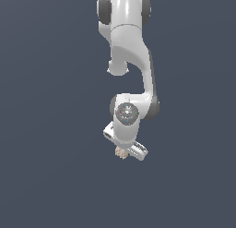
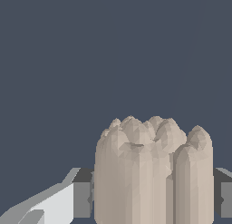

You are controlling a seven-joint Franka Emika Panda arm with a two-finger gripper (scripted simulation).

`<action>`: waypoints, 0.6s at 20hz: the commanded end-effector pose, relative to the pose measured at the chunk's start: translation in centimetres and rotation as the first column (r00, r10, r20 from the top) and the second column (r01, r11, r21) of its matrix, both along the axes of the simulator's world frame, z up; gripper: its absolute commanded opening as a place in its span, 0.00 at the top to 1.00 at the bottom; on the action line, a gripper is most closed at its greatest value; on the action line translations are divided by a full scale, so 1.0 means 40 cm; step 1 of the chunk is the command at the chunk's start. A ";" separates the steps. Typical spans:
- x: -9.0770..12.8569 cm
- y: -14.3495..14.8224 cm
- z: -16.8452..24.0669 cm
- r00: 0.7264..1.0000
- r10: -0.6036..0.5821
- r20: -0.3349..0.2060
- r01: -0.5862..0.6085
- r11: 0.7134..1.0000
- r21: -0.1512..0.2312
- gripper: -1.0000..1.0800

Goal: Pick up the object and move it to a goal position.

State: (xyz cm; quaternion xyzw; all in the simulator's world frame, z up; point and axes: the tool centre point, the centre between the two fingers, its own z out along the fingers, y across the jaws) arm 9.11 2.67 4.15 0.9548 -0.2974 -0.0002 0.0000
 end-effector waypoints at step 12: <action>-0.004 -0.145 0.000 1.000 0.000 0.000 0.000 1.000 0.000 1.00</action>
